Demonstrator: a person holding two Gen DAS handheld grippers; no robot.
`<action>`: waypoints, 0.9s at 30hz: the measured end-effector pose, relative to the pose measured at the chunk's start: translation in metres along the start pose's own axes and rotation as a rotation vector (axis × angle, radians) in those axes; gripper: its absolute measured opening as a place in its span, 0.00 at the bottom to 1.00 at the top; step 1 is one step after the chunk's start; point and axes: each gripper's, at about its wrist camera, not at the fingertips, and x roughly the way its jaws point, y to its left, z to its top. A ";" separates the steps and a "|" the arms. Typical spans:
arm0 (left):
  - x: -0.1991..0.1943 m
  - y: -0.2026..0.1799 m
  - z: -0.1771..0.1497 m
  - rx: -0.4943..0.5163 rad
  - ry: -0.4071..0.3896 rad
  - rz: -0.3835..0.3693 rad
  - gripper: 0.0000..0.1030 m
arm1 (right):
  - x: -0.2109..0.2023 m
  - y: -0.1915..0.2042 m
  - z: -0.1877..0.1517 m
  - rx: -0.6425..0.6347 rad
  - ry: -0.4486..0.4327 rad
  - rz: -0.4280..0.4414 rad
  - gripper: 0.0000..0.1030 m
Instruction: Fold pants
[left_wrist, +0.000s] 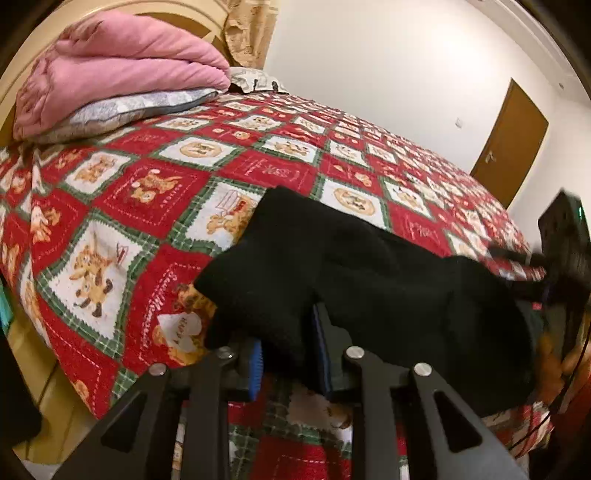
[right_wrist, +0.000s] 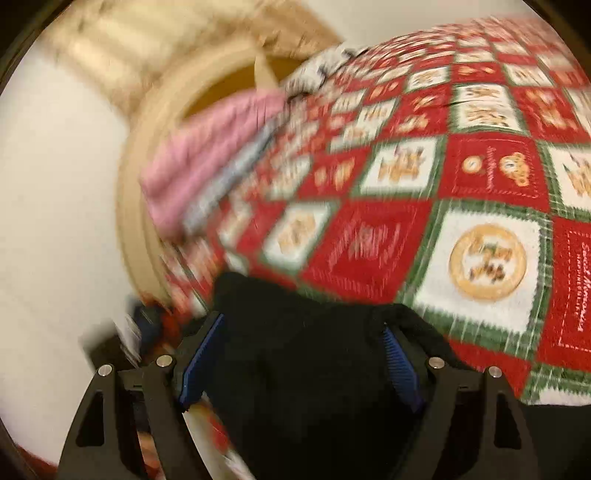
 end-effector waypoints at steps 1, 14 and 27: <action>0.000 0.000 0.000 0.003 0.001 0.001 0.26 | -0.006 -0.013 0.007 0.087 -0.035 0.062 0.80; -0.023 0.032 0.007 -0.007 -0.008 0.112 0.78 | -0.067 -0.072 0.029 0.195 -0.062 -0.065 0.71; -0.047 -0.045 0.033 0.139 -0.154 0.083 0.76 | -0.291 -0.154 0.014 0.210 -0.408 -0.943 0.71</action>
